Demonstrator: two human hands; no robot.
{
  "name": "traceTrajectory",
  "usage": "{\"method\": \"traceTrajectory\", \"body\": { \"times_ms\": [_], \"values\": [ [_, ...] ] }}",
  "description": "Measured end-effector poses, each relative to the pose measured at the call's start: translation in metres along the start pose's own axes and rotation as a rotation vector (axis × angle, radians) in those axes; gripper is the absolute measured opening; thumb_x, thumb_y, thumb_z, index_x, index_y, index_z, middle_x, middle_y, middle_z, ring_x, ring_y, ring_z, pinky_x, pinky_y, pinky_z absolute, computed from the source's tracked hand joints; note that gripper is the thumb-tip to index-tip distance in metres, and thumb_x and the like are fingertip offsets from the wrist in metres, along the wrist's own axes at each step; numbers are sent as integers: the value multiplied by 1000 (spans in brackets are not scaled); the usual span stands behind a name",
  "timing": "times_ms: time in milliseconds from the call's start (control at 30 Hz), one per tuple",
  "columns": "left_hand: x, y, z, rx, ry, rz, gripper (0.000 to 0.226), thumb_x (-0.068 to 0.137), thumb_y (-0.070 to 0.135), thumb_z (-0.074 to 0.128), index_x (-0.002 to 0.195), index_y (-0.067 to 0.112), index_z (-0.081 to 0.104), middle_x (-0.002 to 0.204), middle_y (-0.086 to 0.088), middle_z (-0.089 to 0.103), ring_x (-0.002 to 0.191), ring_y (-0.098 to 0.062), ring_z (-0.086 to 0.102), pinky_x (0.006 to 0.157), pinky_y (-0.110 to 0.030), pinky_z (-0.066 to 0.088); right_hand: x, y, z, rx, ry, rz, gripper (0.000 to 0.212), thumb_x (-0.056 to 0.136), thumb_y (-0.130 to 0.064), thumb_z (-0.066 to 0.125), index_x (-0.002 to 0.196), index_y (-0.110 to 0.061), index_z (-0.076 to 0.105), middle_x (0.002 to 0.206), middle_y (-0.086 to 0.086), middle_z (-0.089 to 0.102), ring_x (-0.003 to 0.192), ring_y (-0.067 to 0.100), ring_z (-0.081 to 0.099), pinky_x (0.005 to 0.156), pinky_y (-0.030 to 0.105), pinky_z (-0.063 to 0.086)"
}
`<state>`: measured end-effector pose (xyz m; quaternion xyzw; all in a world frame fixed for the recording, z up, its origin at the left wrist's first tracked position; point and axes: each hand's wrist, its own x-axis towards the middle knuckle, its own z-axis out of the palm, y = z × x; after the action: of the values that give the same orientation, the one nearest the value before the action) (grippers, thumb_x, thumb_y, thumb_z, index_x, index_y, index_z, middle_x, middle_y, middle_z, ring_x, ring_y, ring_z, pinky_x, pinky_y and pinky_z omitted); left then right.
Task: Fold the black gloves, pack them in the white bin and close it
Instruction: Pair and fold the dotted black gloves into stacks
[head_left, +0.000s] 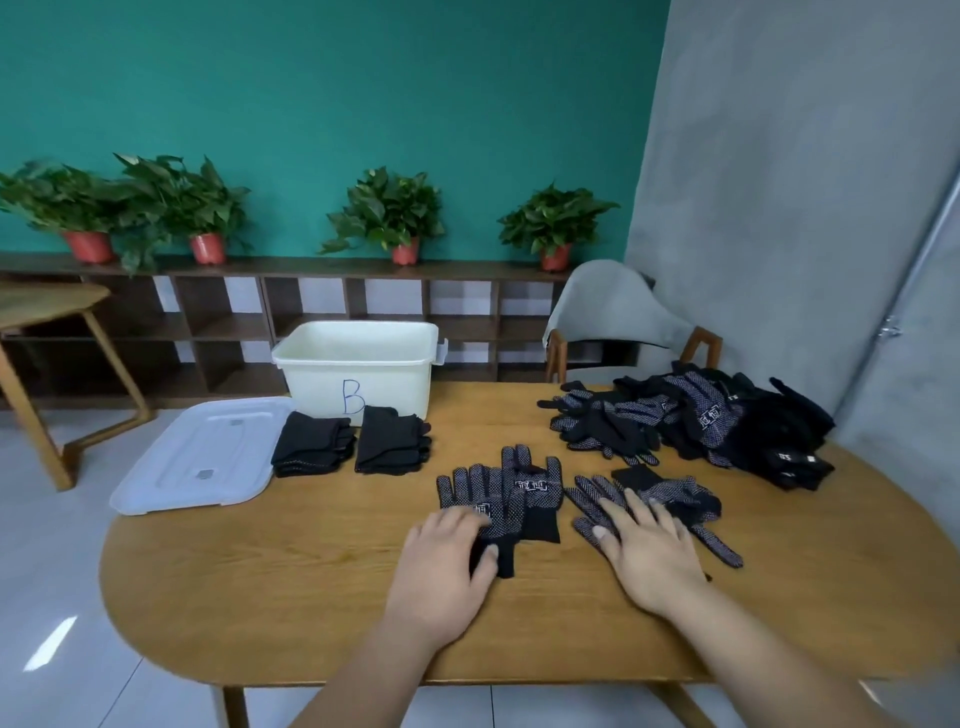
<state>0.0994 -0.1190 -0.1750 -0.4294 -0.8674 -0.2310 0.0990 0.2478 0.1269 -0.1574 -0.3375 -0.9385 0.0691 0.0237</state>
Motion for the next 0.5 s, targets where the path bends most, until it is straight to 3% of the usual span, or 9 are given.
{"method": "traceTrajectory", "body": {
  "times_ms": [200, 300, 400, 500],
  "values": [
    [-1, 4, 2, 118, 9, -50, 51, 104, 56, 28, 136, 34, 61, 135, 16, 52, 127, -11, 44, 113, -34, 35, 14, 33, -6, -67, 73, 128, 57, 109, -57, 18, 163, -41, 25, 175, -6, 11, 161, 27, 5, 129, 50, 12],
    [-1, 5, 3, 127, 28, -73, 49, 104, 56, 28, 134, 33, 60, 131, 15, 53, 124, -11, 43, 112, -33, 35, 11, 0, -10, -22, 237, -129, 55, 109, -54, 23, 160, -37, 37, 172, -10, 23, 159, 20, 16, 130, 44, 18],
    [-1, 6, 5, 153, 70, -105, 45, 104, 55, 32, 125, 31, 63, 123, 12, 55, 117, -14, 46, 106, -34, 38, 5, -49, -5, 42, 133, -438, 57, 109, -56, 26, 162, -37, 32, 171, -16, 21, 159, 11, 17, 130, 34, 13],
    [-3, 5, 8, 187, 115, -191, 43, 102, 54, 36, 118, 27, 64, 116, 6, 54, 112, -19, 48, 102, -36, 40, 8, -74, 8, 42, 64, -443, 53, 110, -54, 27, 158, -34, 40, 164, -13, 35, 153, 15, 30, 130, 39, 17]
  ]
}}
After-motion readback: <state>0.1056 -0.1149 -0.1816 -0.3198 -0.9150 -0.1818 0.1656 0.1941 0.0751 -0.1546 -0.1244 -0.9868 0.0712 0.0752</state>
